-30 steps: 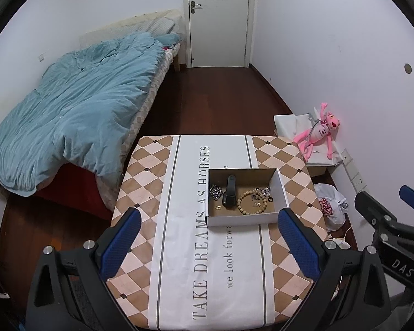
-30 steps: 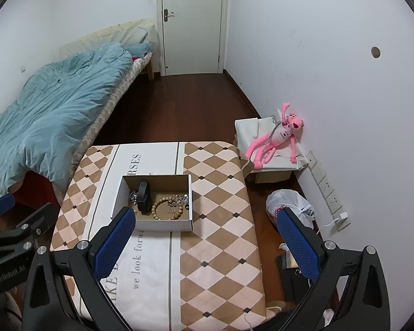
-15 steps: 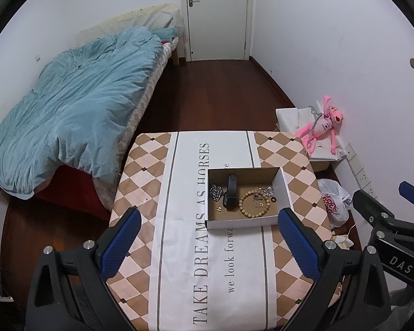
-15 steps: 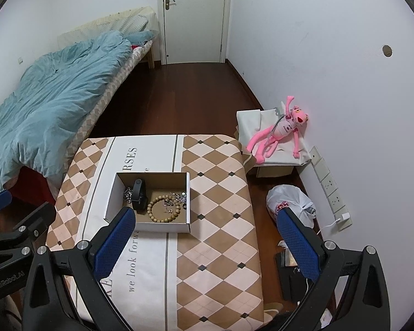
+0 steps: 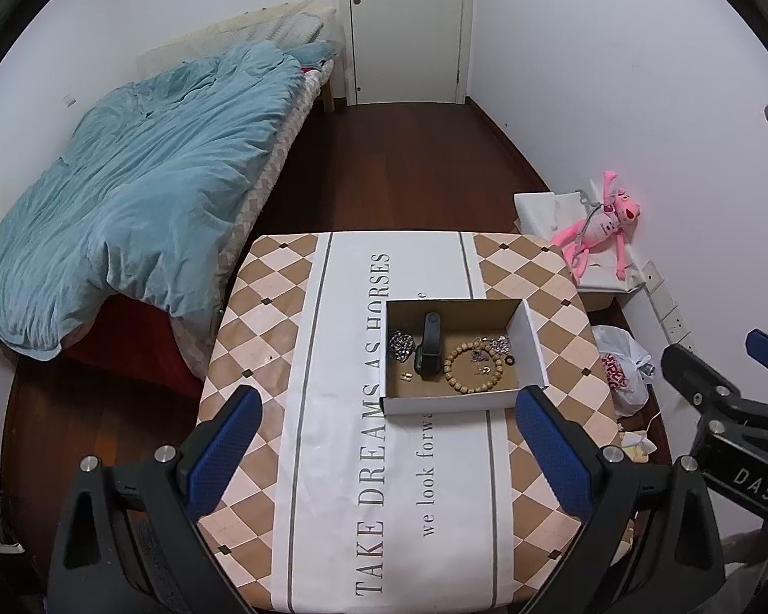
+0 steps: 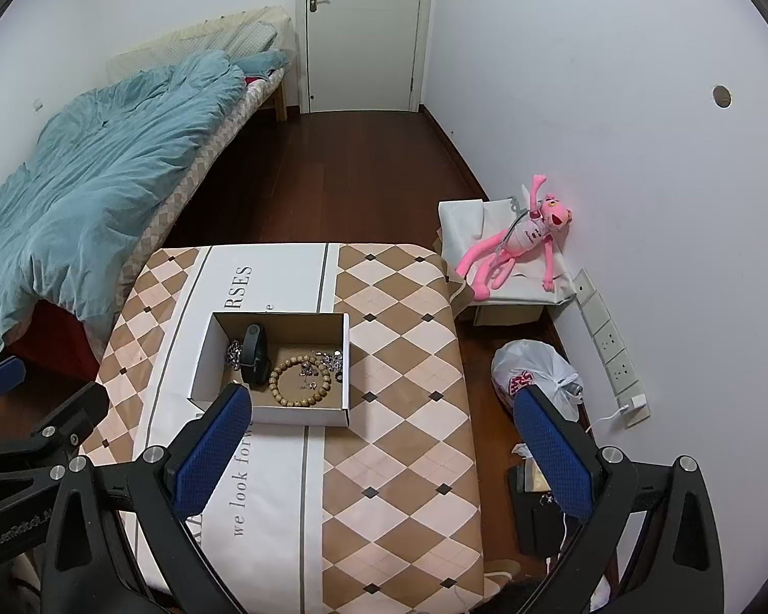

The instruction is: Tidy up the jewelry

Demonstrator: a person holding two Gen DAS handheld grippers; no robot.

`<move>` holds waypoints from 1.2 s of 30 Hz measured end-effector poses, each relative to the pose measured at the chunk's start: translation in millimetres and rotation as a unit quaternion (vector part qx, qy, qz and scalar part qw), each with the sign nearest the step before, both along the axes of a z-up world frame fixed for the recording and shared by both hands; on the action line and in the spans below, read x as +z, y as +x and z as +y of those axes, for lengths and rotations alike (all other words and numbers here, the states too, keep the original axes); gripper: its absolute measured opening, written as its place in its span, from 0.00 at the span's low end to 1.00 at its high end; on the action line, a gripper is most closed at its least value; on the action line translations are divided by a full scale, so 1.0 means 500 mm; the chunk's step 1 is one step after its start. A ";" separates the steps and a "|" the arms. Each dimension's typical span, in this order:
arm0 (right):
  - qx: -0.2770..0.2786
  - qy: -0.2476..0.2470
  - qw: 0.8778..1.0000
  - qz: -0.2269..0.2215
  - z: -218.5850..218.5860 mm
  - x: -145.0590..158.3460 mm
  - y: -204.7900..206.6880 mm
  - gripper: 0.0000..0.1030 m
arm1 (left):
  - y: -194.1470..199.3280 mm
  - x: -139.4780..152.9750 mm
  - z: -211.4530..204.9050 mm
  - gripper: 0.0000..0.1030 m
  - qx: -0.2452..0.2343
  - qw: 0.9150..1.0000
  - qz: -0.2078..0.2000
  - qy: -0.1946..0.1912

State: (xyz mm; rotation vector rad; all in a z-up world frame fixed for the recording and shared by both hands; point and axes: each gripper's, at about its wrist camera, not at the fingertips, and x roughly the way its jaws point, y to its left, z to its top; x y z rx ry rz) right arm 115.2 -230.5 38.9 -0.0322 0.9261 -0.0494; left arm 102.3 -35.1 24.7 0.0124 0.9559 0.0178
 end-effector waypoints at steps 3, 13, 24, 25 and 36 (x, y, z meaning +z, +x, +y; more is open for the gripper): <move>0.001 0.002 1.000 0.002 0.000 -0.002 -0.001 1.00 | -0.001 -0.004 0.004 0.98 0.003 1.000 0.002 0.001; 0.006 0.000 1.000 0.007 0.004 -0.010 -0.008 1.00 | -0.005 0.000 0.008 0.98 0.005 1.000 -0.004 0.005; 0.007 0.002 1.000 0.009 0.003 -0.010 -0.008 1.00 | -0.004 0.002 0.007 0.98 0.004 1.000 -0.005 0.007; 0.006 0.002 1.000 0.009 0.003 -0.010 -0.009 1.00 | -0.003 0.003 0.007 0.98 0.004 1.000 -0.005 0.007; 0.007 0.002 1.000 0.009 0.002 -0.011 -0.008 1.00 | -0.004 0.008 0.006 0.98 0.002 1.000 -0.006 0.006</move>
